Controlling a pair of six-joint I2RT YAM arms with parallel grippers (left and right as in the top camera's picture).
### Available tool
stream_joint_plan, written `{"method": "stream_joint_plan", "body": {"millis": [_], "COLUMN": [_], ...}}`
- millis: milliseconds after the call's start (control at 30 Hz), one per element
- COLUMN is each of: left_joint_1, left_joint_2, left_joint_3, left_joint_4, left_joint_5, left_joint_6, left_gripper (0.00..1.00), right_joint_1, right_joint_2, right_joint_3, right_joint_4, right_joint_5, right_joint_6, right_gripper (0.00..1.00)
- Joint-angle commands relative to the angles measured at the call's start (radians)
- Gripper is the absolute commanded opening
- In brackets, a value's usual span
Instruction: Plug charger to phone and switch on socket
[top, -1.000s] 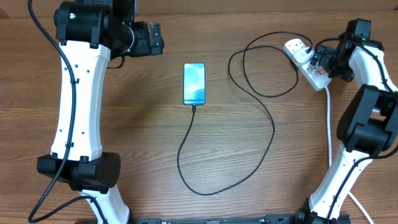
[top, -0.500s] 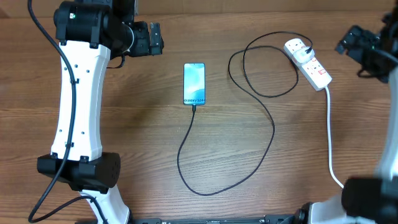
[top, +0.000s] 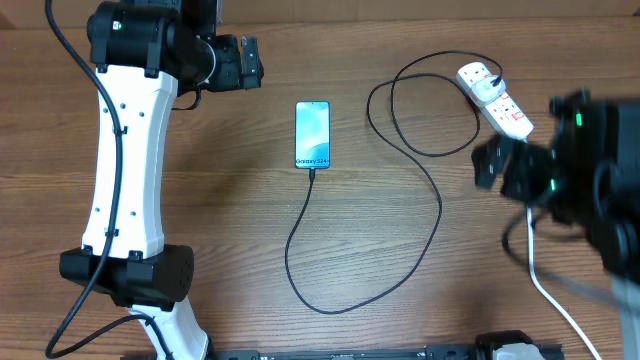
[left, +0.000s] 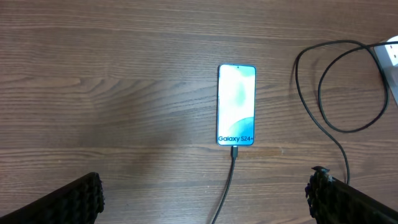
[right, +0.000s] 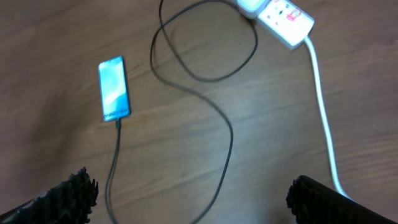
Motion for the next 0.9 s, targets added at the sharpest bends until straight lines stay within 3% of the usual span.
{"method": "stream_joint_plan", "body": {"millis": [0,67,867], "left_joint_1": [-0.007,-0.007,-0.007], "left_joint_2": [0.006,0.006,0.006], "left_joint_3": [-0.004,-0.004,-0.004], "left_joint_4": [-0.003,-0.003,-0.003], "left_joint_5": [-0.007,-0.007,-0.007], "left_joint_6": [0.001,0.001,0.001], "left_gripper": [1.0,1.0,1.0], "right_joint_1": [0.014,0.014,0.014], "right_joint_2": [-0.065,-0.08,-0.056], "right_joint_3": [-0.041,-0.041,-0.046], "right_joint_4": [-0.082,-0.166,-0.164], "right_joint_5": [0.008,0.007,-0.021], "right_joint_6": [0.057,0.057,0.045], "right_gripper": [1.0,1.0,1.0]}}
